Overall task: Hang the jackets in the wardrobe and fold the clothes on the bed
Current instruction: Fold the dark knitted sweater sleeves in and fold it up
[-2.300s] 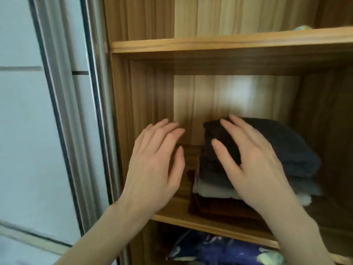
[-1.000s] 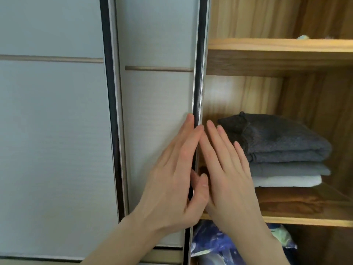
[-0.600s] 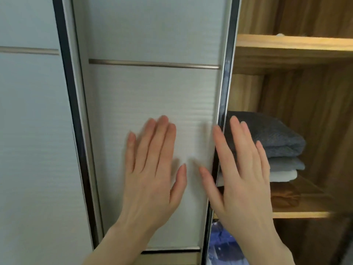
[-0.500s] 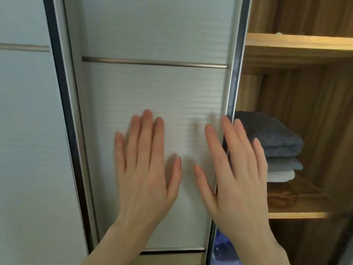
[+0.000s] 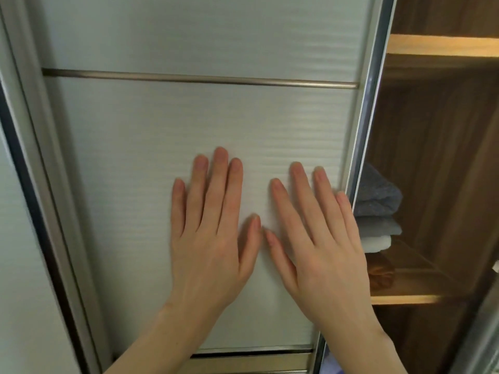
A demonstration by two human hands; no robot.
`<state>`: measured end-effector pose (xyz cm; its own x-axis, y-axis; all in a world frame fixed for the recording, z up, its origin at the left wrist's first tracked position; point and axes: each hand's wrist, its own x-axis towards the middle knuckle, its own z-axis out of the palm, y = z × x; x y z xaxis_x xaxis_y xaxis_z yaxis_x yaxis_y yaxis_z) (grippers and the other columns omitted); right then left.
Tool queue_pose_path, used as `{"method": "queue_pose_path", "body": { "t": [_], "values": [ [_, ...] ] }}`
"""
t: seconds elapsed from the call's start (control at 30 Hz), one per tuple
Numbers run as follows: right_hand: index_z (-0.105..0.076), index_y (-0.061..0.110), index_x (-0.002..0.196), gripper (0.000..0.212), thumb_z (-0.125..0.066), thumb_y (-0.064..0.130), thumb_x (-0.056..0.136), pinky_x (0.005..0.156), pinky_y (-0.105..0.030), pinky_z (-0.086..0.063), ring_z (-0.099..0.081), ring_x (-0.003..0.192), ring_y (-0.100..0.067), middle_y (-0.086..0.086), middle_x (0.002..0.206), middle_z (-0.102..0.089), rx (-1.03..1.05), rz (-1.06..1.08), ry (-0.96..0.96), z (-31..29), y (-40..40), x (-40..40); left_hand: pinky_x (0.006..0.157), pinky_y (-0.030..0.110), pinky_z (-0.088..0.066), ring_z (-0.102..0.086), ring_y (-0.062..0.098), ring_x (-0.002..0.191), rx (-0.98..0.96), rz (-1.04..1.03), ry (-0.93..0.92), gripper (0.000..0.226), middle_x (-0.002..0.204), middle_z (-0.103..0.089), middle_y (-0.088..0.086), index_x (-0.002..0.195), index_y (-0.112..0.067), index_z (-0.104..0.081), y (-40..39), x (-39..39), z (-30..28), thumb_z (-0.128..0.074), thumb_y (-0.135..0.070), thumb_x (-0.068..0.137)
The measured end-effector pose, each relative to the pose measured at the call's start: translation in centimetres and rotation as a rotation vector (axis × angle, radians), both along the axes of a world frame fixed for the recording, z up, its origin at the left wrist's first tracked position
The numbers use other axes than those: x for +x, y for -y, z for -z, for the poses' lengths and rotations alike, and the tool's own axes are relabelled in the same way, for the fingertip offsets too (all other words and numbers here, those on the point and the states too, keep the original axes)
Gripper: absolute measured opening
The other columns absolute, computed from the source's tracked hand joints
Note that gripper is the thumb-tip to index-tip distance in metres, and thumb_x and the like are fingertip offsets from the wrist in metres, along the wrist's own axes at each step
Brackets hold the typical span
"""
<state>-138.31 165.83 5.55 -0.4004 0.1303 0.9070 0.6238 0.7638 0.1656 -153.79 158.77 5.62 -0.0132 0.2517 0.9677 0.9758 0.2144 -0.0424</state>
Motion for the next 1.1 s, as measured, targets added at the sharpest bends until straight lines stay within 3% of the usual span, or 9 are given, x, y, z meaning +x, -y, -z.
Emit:
{"method": "queue_pose_path", "body": {
  "t": [0.3, 0.47, 0.57, 0.7, 1.1],
  "values": [
    [-0.042, 0.015, 0.157, 0.056, -0.055, 0.034, 0.107, 0.127, -0.050, -0.021, -0.023, 0.157, -0.035, -0.012, 0.168, -0.029, 0.043, 0.029, -0.041, 0.2, -3.8, 5.2, 0.127, 0.055, -0.015, -0.021, 0.031, 0.159, 0.016, 0.010, -0.076, 0.063, 0.169, -0.028, 0.014, 0.158, -0.005, -0.037, -0.4, 0.6, 2.0, -0.055, -0.025, 0.101],
    [-0.053, 0.014, 0.150, 0.049, -0.059, 0.029, 0.104, 0.121, -0.054, -0.031, -0.029, 0.155, -0.032, -0.015, 0.162, -0.039, 0.003, -0.036, -0.238, 0.6, -3.8, 5.8, 0.128, 0.055, -0.015, -0.021, 0.032, 0.159, 0.041, -0.032, -0.117, 0.062, 0.170, -0.025, 0.014, 0.160, -0.008, -0.036, -2.6, 2.1, 3.2, -0.050, -0.027, 0.103],
    [-0.046, 0.016, 0.154, 0.053, -0.055, 0.034, 0.106, 0.120, -0.056, -0.031, -0.024, 0.157, -0.034, -0.014, 0.165, -0.033, -0.005, -0.088, -0.268, 1.2, -4.5, 5.0, 0.128, 0.054, -0.014, -0.021, 0.031, 0.159, 0.035, -0.019, -0.117, 0.062, 0.170, -0.023, 0.012, 0.160, -0.010, -0.035, -3.8, 3.8, 3.2, -0.049, -0.029, 0.103],
    [-0.036, 0.019, 0.160, 0.060, -0.048, 0.043, 0.107, 0.125, -0.055, -0.021, -0.020, 0.158, -0.034, -0.013, 0.168, -0.025, 0.022, 0.031, -0.290, 2.2, -6.9, 5.1, 0.127, 0.055, -0.017, -0.022, 0.031, 0.159, 0.007, 0.016, -0.109, 0.061, 0.169, -0.026, 0.013, 0.159, -0.009, -0.036, -4.7, 5.9, 3.0, -0.050, -0.029, 0.104],
    [-0.042, 0.017, 0.157, 0.058, -0.055, 0.039, 0.105, 0.125, -0.054, -0.024, -0.024, 0.156, -0.035, -0.014, 0.165, -0.031, 0.069, -0.009, -0.341, 2.5, -10.6, 9.9, 0.125, 0.056, -0.026, -0.030, 0.033, 0.156, 0.035, -0.035, -0.057, 0.054, 0.165, -0.034, 0.017, 0.153, -0.011, -0.049, -6.2, 10.1, 3.3, -0.060, -0.030, 0.104]
  ]
}}
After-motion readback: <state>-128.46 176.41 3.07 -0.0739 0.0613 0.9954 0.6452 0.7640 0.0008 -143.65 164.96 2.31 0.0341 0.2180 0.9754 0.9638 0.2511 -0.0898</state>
